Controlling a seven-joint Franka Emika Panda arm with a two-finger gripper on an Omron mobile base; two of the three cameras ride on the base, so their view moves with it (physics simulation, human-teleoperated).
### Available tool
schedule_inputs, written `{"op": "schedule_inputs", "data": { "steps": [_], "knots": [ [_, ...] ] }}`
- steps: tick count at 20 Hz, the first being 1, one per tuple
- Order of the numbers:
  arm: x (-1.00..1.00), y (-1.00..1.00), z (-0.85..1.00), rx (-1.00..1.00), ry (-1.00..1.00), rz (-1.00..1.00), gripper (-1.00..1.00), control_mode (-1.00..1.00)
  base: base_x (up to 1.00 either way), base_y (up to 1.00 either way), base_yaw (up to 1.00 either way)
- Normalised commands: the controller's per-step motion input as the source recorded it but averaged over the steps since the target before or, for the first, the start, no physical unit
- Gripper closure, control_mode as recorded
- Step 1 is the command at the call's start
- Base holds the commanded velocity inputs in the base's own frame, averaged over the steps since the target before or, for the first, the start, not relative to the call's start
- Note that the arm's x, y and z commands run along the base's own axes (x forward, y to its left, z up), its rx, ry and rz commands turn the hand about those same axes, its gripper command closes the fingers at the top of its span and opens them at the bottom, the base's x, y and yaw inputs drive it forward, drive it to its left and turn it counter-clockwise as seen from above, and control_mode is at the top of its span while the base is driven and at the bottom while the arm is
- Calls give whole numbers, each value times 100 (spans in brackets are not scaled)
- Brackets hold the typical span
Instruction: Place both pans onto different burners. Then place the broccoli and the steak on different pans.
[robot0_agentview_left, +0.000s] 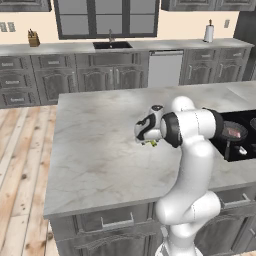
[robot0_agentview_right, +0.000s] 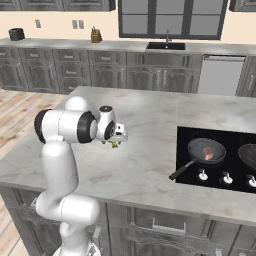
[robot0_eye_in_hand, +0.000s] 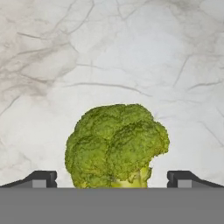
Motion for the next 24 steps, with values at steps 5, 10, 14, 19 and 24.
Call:
{"op": "schedule_inputs", "data": {
  "steps": [5,10,14,19,24],
  "knots": [
    [31,0,-30,0,0,2,-100,-100,0,0,0],
    [18,0,-40,0,0,2,-100,-100,0,0,0],
    [9,0,-34,0,0,0,100,-100,0,0,0],
    [1,0,-1,0,1,0,100,-100,0,0,0],
    [-3,0,58,0,0,1,100,-100,0,0,0]
  ]
}}
